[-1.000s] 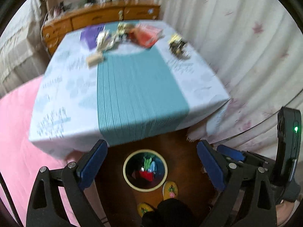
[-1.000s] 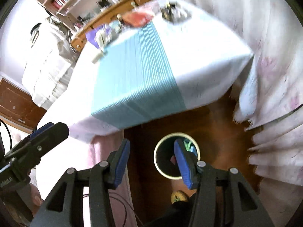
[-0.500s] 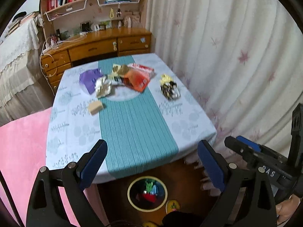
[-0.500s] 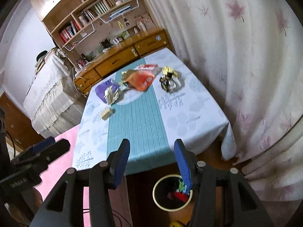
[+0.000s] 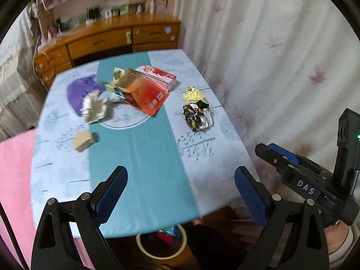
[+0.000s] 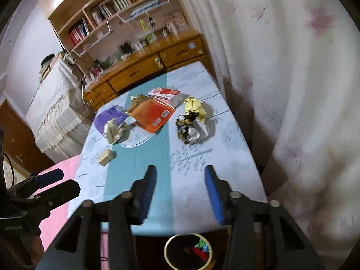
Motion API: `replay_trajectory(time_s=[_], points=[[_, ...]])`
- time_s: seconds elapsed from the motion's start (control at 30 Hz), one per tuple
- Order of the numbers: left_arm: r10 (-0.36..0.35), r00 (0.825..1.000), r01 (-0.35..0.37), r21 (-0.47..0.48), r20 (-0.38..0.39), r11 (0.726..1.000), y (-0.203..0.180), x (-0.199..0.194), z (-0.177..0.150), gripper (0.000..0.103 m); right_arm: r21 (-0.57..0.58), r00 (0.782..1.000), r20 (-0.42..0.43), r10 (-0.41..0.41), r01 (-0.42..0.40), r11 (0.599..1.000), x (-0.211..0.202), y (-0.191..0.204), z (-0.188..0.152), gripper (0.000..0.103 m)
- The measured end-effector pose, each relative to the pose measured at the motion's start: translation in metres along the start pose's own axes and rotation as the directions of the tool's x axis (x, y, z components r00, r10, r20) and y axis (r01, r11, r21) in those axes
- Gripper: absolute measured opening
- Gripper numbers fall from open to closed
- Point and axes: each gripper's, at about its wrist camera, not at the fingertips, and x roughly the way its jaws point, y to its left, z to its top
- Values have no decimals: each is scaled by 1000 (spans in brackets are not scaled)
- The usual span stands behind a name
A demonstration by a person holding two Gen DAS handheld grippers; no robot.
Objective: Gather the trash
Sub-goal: 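Grasp black-yellow crumpled bag with left gripper while right gripper grasps yellow paper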
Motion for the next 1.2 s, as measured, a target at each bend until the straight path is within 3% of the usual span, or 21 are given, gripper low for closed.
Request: replay_trajectory(time_s=[0.23, 0.5, 0.83, 0.9, 0.97, 1.1, 1.2], points=[[-19, 991, 12, -56, -133, 998, -34, 104, 58, 95, -62, 995, -97, 5, -11, 998, 64, -47, 64, 37], [0, 966, -38, -143, -257, 989, -50, 201, 93, 95, -25, 983, -178, 35, -41, 999, 124, -94, 99, 37], [-1, 954, -66, -214, -298, 975, -47, 248, 102, 95, -11, 973, -222, 59, -63, 998, 157, -114, 119, 37], [-6, 952, -67, -228, -306, 971, -43, 254, 102, 89, -15, 971, -229, 67, -72, 997, 160, -114, 121, 37], [-28, 947, -57, -252, -320, 966, -39, 260, 100, 70, -18, 968, -237, 75, -82, 996, 164, -111, 124, 37], [-86, 956, -5, -309, -279, 951, -27, 254, 95, 62, -14, 960, -259, 108, -116, 993, 173, -102, 128, 37], [-76, 961, -10, -310, -265, 951, -20, 246, 91, 57, 7, 945, -289, 151, -155, 988, 182, -94, 130, 37]])
